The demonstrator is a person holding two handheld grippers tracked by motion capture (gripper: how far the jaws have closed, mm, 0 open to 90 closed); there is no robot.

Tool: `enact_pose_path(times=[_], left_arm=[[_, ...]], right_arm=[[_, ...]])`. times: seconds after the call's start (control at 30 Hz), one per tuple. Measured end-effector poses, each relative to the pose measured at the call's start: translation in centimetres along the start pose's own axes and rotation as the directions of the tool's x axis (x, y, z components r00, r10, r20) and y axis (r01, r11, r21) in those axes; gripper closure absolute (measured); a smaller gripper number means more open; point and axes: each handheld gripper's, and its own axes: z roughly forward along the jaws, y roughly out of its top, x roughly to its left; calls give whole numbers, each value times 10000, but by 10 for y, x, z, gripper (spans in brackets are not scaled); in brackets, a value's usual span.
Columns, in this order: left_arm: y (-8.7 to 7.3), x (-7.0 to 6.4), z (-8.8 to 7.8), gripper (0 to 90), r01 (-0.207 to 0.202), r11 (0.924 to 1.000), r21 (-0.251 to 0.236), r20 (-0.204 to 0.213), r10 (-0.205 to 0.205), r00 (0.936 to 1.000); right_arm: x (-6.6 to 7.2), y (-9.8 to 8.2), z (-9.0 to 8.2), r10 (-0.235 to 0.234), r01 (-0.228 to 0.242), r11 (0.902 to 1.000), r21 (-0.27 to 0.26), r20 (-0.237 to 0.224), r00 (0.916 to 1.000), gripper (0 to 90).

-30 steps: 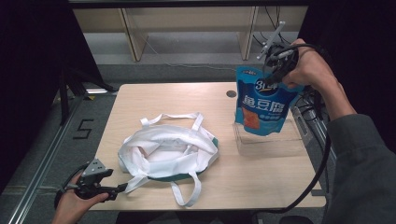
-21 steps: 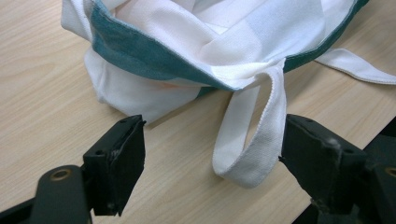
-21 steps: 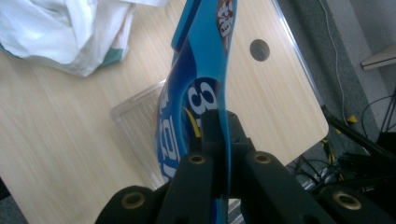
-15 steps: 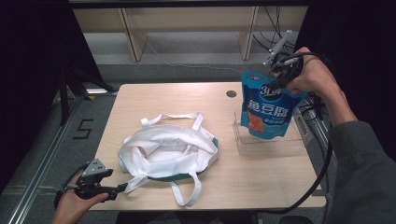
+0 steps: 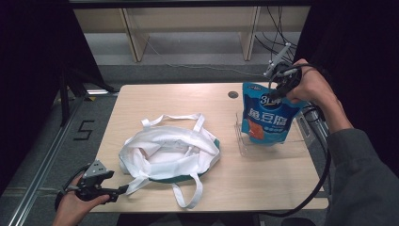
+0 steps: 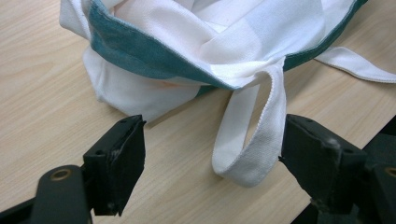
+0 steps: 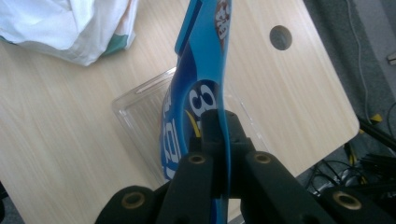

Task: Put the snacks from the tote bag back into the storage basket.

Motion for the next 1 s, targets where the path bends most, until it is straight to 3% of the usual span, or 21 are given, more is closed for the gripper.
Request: enact_pose_path(times=[0.03,0.1,0.17,0.37,0.43,0.47,0.5,0.53,0.57,0.6,0.7,0.8,0.83,0.87,0.93,0.97,1.0], left_arm=[[0,0,0,214,-5,10000,-1,5,5,10000],[0,0,0,214,-28,10000,24,-21,28,10000],[0,-1,1,216,134,9999,-55,57,-134,9999],[0,-1,1,216,-50,10000,-38,23,50,10000],[0,-1,2,216,47,10000,-9,55,-47,10000],[0,-1,2,216,-142,9999,16,7,142,9999],[0,-3,3,216,189,9997,-180,-15,-190,9998],[0,-3,4,216,269,9994,-205,-15,-269,9996],[0,-2,1,216,10,10000,33,61,-10,10000],[0,-2,1,216,-81,10000,22,49,80,10000],[0,-2,1,220,-65,10000,24,66,65,10000],[1,-1,1,220,-127,9999,76,41,127,9999],[0,-3,2,220,35,10000,-66,-20,-35,10000],[0,-4,4,220,287,9992,-267,5,-286,9996],[1,-1,0,220,-207,9998,79,42,207,9998],[1,-1,0,220,-178,9998,41,31,177,9998],[1,-1,0,220,-180,9998,78,40,179,9998]], right_arm=[[2,-1,2,197,-197,9998,53,-35,9998,900],[0,-3,5,-98,98,9999,-24,-115,9999,900],[1,-5,7,29,-29,10000,-13,-168,9999,900],[2,-10,15,10,-13,10000,-79,-305,9995,900],[2,-12,16,134,-138,9998,-123,-373,9992,900],[2,-14,17,152,-157,9998,-151,-321,9994,900],[2,-15,17,347,-350,9993,-101,-273,9990,898],[1,-17,17,314,-318,9993,-186,-187,9993,880],[2,-18,15,559,-561,9981,-273,-50,9984,845],[1,-20,13,914,-901,9939,-636,189,9956,821],[6,-21,5,1437,-1390,9835,-1160,332,9891,726],[10,-24,-2,1889,-1707,9690,-1788,904,9778,602],[10,-26,-5,1973,-1771,9673,-1816,993,9753,573],[12,-29,-9,2439,-2173,9550,-2017,1173,9627,551],[15,-35,-13,2831,-2418,9348,-2601,1347,9496,503],[17,-38,-14,3035,-2594,9265,-2727,1339,9434,478],[20,-42,-16,3358,-2868,9138,-2878,1375,9319,457]])
